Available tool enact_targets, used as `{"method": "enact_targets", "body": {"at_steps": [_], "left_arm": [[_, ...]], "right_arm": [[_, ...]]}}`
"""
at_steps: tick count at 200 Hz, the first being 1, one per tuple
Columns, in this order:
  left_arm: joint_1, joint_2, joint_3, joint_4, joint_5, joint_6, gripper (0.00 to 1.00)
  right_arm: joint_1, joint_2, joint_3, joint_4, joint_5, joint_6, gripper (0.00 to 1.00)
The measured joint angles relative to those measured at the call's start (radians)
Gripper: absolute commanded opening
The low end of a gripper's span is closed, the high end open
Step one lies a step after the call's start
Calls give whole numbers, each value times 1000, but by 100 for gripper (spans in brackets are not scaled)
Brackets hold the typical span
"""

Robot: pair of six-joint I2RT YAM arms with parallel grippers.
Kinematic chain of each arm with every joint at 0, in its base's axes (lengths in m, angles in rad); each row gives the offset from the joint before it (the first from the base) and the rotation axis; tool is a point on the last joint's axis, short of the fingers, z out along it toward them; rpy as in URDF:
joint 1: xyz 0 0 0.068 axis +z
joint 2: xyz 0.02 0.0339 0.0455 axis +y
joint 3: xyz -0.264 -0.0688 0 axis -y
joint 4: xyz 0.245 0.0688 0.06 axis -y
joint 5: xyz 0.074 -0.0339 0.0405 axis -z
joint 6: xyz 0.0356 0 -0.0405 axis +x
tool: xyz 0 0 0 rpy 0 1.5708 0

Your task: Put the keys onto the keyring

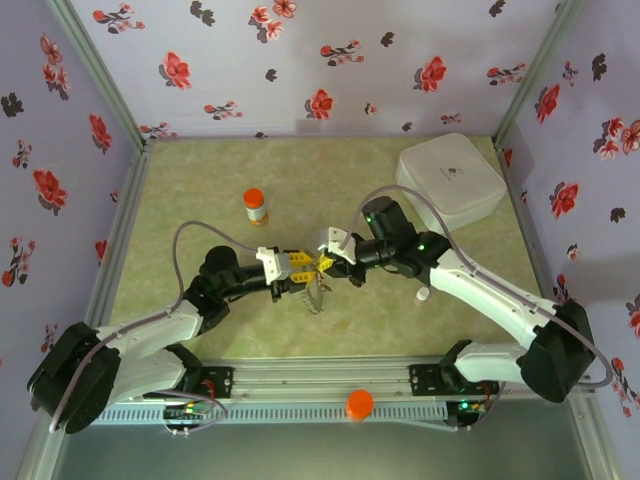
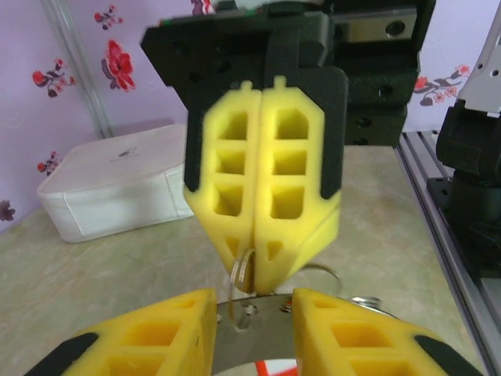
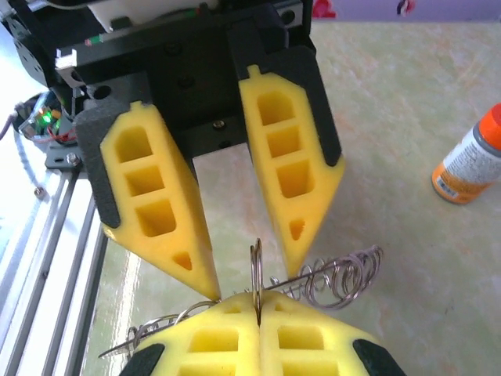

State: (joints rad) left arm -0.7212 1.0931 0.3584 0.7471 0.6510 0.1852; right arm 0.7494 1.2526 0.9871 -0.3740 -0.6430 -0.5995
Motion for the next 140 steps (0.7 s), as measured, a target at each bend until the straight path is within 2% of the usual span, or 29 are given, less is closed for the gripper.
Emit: {"method": "enact_targets", "body": {"at_steps": [80, 140], "left_arm": [[-8, -14, 34, -148, -34, 77, 24], [-10, -14, 38, -164, -40, 85, 15]], "right_arm": [[105, 137, 243, -308, 246, -161, 0], [139, 156, 272, -391, 320, -213, 0]]}}
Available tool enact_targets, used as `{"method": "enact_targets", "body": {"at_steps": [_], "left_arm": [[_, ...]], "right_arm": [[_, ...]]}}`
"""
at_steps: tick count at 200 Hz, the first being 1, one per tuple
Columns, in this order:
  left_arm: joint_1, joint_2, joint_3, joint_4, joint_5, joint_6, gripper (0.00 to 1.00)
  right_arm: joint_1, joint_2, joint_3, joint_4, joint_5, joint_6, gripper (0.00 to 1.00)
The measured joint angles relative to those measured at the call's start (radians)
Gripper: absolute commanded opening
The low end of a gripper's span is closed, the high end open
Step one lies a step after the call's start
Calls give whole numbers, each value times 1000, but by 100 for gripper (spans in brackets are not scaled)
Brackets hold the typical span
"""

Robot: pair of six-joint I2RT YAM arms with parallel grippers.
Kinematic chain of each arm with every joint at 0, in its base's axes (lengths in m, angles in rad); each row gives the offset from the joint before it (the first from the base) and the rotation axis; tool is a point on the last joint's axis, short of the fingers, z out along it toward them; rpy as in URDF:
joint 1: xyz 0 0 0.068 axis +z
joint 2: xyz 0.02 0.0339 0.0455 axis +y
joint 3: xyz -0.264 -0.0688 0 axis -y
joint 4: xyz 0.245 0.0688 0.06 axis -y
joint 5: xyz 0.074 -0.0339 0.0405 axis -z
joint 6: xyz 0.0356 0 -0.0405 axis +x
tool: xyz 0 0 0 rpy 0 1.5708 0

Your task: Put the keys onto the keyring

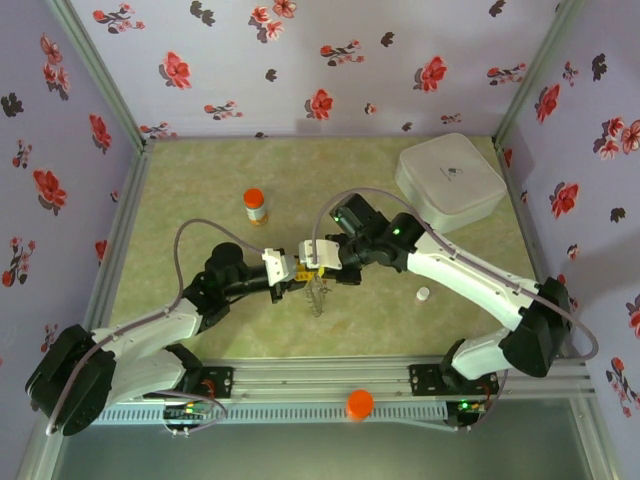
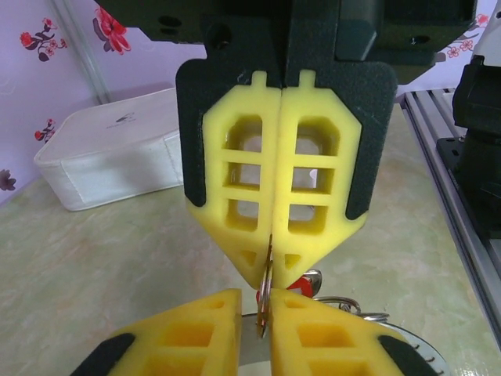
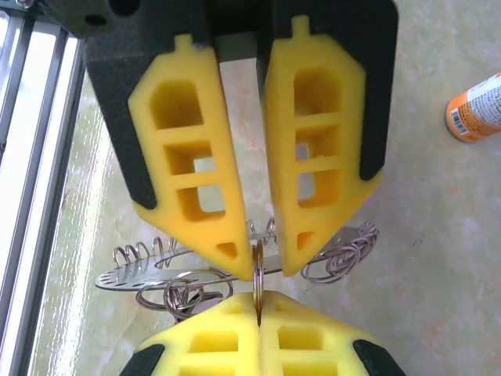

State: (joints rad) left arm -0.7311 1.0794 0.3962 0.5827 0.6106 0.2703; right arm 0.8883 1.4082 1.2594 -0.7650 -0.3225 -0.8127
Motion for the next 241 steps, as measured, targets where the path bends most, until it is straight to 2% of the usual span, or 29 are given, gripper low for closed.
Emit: {"method": "enact_targets", "body": {"at_steps": [42, 90, 114, 133, 161, 187, 241], "left_arm": [[-4, 0, 0, -2, 1, 2, 12], [-4, 0, 1, -5, 4, 10, 0], [-4, 0, 1, 5, 3, 9, 0], [-4, 0, -4, 30, 3, 2, 0], [-4, 0, -21, 80, 3, -7, 0], [-4, 0, -32, 124, 3, -20, 0], [-4, 0, -33, 172, 12, -36, 0]], "right_arm": [[6, 0, 3, -3, 10, -4, 0], [8, 0, 4, -3, 13, -3, 0], [-8, -31, -36, 49, -4, 27, 27], [-43, -97, -99, 124, -61, 69, 32], [-90, -194, -176, 223, -124, 145, 33], [-95, -258, -256, 291, -144, 212, 33], [-95, -279, -307, 349, -150, 314, 33]]}}
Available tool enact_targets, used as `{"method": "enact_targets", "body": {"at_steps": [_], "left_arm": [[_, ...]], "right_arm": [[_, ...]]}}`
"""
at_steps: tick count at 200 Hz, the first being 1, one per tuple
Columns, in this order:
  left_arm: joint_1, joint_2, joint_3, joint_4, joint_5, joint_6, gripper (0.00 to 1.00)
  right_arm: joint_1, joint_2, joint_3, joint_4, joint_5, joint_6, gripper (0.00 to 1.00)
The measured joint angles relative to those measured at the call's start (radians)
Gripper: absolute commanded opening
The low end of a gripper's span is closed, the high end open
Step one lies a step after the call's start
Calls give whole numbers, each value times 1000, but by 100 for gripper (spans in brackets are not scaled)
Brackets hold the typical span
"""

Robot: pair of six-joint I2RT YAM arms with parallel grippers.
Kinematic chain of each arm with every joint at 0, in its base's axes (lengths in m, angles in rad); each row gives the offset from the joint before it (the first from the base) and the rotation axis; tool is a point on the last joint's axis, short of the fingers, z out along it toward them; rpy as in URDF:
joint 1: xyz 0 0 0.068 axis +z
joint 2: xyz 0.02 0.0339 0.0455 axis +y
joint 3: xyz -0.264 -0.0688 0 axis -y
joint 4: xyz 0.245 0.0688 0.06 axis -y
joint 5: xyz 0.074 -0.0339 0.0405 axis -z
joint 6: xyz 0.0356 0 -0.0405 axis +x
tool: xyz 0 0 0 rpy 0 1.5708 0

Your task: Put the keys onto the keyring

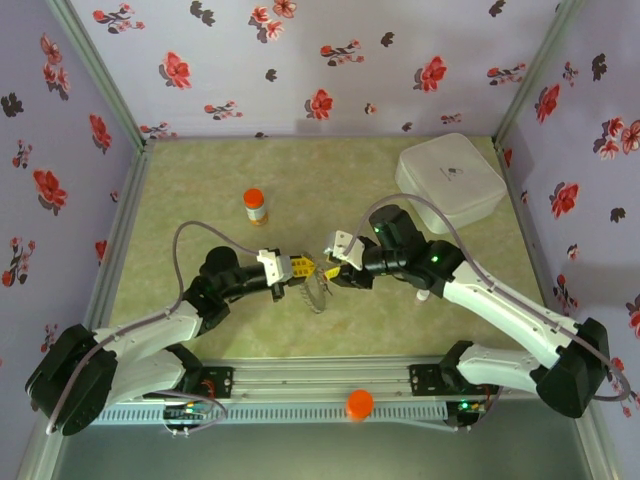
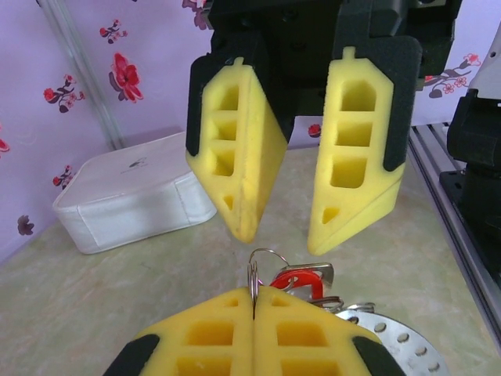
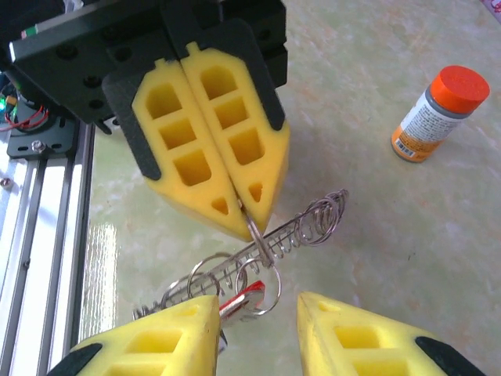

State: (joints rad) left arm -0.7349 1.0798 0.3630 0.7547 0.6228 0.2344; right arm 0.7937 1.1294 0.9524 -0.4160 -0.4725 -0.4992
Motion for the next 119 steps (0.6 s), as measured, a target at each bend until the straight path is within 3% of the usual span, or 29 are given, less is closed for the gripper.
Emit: {"method": "enact_targets", "body": {"at_steps": [119], "left_arm": [[0, 1, -5, 13, 7, -5, 0]], "right_arm": [[-115, -80, -43, 108, -76, 580, 41]]}}
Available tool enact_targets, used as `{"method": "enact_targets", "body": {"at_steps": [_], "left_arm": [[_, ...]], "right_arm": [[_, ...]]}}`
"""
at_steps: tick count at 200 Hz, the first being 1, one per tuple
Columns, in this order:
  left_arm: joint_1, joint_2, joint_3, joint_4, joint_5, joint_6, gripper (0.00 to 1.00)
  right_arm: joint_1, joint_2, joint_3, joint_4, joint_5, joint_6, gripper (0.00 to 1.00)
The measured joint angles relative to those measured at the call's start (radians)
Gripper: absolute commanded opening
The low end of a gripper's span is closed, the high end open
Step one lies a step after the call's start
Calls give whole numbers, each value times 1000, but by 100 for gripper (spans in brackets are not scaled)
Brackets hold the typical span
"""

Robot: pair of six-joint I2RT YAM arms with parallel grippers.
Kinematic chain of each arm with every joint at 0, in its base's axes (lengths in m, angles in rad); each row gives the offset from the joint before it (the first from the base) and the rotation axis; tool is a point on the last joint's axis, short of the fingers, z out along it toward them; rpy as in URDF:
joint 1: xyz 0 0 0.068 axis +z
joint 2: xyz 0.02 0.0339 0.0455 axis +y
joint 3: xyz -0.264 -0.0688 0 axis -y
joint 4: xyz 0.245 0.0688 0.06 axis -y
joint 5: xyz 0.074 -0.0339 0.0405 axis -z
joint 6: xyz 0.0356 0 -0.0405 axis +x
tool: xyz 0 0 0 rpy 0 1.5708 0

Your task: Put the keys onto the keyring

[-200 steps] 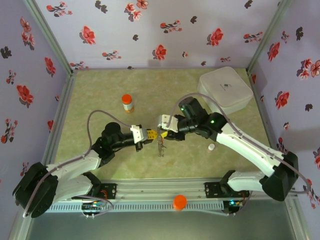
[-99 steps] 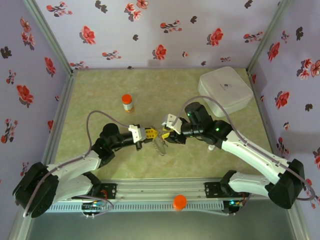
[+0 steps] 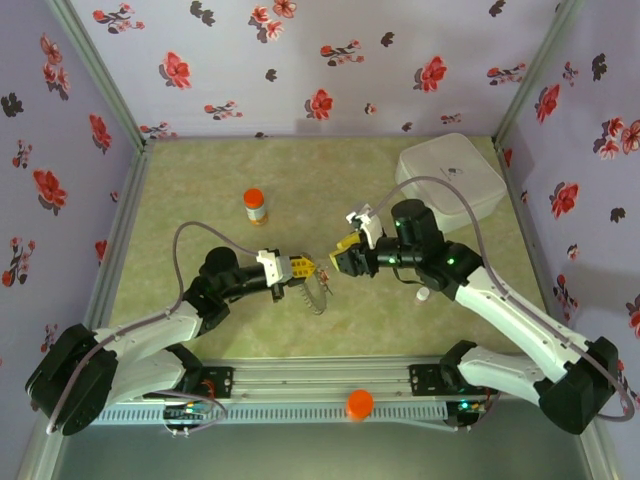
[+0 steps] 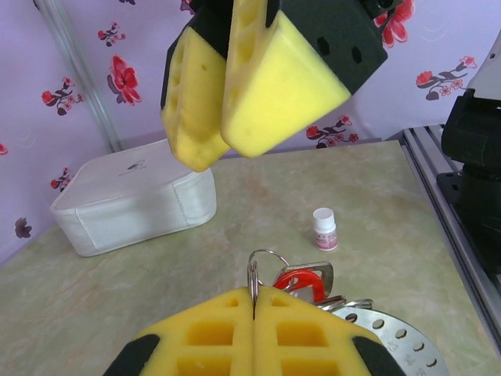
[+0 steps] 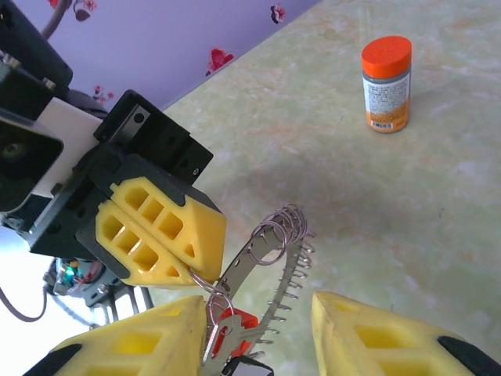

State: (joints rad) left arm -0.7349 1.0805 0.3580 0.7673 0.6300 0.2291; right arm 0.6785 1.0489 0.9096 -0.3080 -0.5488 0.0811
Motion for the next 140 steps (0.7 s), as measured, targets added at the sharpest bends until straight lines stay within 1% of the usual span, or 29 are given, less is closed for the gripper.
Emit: {"method": "enact_targets", "body": {"at_steps": [17, 52, 83, 140], "left_arm": [[0, 0, 0, 4, 0, -6, 0], [0, 5, 0, 10, 0, -10, 0], [0, 7, 0, 12, 0, -11, 0], [0, 7, 0, 12, 0, -11, 0]], "right_arm": [[-20, 9, 0, -8, -50, 43, 41], [-26, 79, 6, -28, -151, 89, 39], [-26, 111, 6, -34, -197, 104, 38], [-26, 145, 19, -41, -245, 108, 24]]}}
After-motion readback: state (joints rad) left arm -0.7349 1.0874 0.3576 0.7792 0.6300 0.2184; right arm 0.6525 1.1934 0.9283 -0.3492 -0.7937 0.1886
